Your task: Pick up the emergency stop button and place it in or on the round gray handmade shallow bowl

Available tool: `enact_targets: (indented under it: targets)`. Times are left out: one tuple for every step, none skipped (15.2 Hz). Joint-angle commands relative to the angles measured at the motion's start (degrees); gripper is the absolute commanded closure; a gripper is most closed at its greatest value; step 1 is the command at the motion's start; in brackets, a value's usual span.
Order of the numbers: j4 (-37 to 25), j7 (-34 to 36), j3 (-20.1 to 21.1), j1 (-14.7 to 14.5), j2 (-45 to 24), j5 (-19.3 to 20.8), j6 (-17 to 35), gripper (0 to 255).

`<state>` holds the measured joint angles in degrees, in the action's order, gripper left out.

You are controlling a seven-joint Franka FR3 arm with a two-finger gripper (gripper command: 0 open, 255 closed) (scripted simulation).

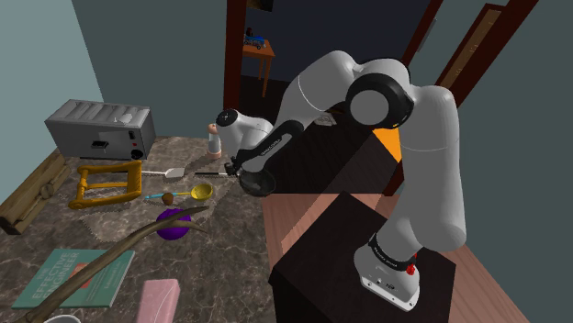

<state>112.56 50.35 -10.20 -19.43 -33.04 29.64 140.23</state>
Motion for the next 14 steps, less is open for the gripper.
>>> enact_targets:
  targets:
    - [0.00,0.00,0.00,0.00,0.00,0.00,0.00,0]
    - [-0.02,-0.01,0.00,0.01,-0.01,0.00,0.00,0]
    - [0.17,-0.22,0.27,-0.36,1.43,-0.33,-1.38,0]
    - [0.29,-0.43,0.55,-0.72,2.84,-0.66,-2.78,0]
    - [0.33,-0.64,0.82,-1.09,4.19,-1.01,-4.22,0]
    - [0.31,-0.81,1.03,-1.38,5.22,-1.28,-5.37,0]
    - [0.31,-0.81,1.03,-1.38,5.22,-1.28,-5.36,0]
    - [0.32,-0.81,1.03,-1.38,5.23,-1.28,-5.36,0]
    - [0.31,-0.81,1.03,-1.38,5.22,-1.28,-5.36,0]
    - [0.31,-0.81,1.03,-1.38,5.22,-1.28,-5.36,0]
    - [0.31,-0.81,1.03,-1.38,5.22,-1.28,-5.36,0]
    - [0.31,-0.81,1.03,-1.38,5.22,-1.28,-5.36,0]
    - [0.31,-0.81,1.03,-1.38,5.22,-1.28,-5.36,0]
    - [0.31,-0.81,1.03,-1.38,5.22,-1.28,-5.36,0]
